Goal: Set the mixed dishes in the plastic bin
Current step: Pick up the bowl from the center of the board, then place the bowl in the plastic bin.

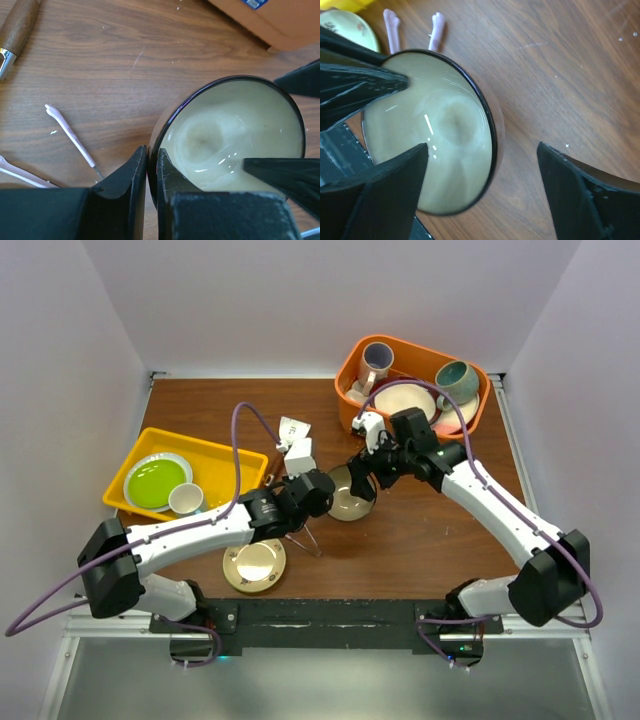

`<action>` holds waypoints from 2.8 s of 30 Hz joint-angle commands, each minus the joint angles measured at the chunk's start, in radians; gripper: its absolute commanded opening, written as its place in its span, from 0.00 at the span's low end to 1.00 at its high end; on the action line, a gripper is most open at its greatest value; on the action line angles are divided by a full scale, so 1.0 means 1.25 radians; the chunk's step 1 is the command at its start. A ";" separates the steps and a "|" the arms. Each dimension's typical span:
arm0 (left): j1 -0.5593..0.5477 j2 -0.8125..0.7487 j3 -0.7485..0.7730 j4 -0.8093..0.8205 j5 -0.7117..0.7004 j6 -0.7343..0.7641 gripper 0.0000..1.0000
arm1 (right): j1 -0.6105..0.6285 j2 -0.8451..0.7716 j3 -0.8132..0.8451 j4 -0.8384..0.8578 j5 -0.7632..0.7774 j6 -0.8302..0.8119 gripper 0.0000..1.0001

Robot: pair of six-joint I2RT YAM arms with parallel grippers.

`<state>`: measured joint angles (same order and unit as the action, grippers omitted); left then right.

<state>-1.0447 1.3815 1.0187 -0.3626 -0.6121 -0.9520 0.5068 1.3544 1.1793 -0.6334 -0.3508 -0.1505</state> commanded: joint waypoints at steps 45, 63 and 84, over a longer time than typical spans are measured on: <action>0.052 -0.509 -0.253 0.107 0.083 0.366 0.96 | -0.349 0.281 0.601 -0.090 0.224 -0.186 0.00; 0.058 -0.497 -0.277 0.084 0.129 0.348 0.97 | -0.448 0.428 0.674 -0.108 0.317 -0.231 0.00; 0.059 -0.522 -0.293 -0.039 0.144 0.217 0.98 | -0.479 0.484 0.605 -0.139 0.298 -0.264 0.26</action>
<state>-0.9756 0.7494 0.6571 -0.3691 -0.4320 -0.6140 -0.0772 1.9656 1.9472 -0.8497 0.0345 -0.4656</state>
